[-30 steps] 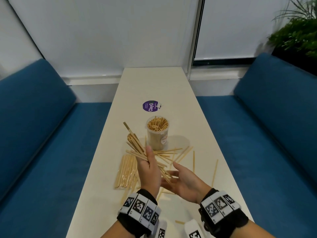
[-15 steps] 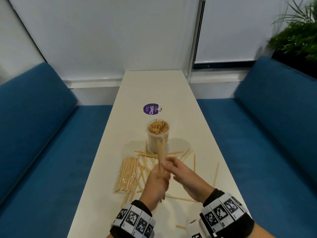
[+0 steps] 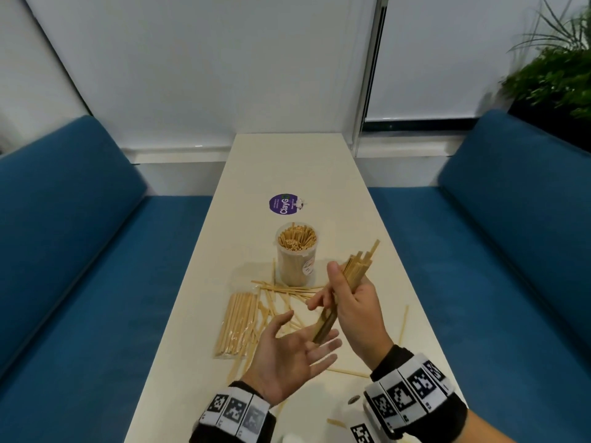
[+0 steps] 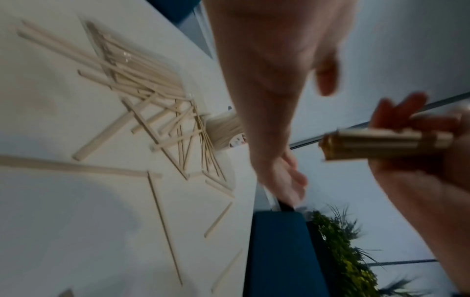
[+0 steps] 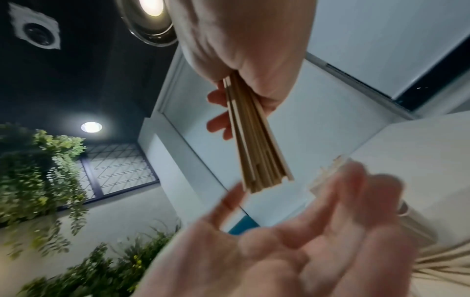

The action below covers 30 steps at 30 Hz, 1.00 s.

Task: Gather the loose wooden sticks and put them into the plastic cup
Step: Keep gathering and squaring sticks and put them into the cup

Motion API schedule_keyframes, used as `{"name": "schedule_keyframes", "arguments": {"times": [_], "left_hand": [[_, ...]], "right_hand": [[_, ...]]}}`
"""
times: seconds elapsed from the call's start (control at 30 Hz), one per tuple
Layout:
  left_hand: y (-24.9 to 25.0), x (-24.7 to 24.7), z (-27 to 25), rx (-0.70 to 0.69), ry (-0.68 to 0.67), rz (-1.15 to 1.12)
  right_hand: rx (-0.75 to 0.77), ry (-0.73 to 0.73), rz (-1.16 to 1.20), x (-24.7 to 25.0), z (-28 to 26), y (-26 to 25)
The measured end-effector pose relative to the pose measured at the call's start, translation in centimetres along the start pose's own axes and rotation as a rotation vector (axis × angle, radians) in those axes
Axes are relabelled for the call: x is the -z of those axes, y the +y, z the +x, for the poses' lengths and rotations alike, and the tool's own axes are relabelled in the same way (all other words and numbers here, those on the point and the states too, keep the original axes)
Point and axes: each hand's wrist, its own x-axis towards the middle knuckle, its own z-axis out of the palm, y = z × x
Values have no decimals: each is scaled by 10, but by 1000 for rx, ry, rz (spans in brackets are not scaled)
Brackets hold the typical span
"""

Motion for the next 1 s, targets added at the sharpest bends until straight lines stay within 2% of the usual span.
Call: {"name": "schedule_keyframes", "arguments": {"times": [0.07, 0.13, 0.33, 0.5, 0.63, 0.7, 0.77, 0.87, 0.93, 1.0], "left_hand": [[0, -5, 3, -29, -15, -135], [4, -13, 3, -62, -12, -160], [6, -14, 3, -131, -8, -92], [5, -16, 1, -103, -87, 20], [7, -15, -5, -105, -54, 84], [13, -13, -9, -121, -36, 270], [19, -7, -12, -198, -11, 621], [23, -4, -16, -298, -129, 1052], [19, -9, -15, -380, -125, 1188], [11, -14, -14, -486, -84, 1224]], "right_hand": [[3, -51, 50, -7, -5, 1], [-20, -98, 62, -13, -11, 6], [-62, -140, 35, -12, -14, 7], [-94, -101, 68, -17, -12, 9], [-101, -104, 64, -17, -11, 6], [-87, -89, 45, -15, -8, 2], [-70, -47, 35, -12, -4, 0], [-85, -31, 31, -12, -2, -1], [-135, -66, 23, -16, -3, -2], [-161, -120, -32, -20, -4, -1]]}}
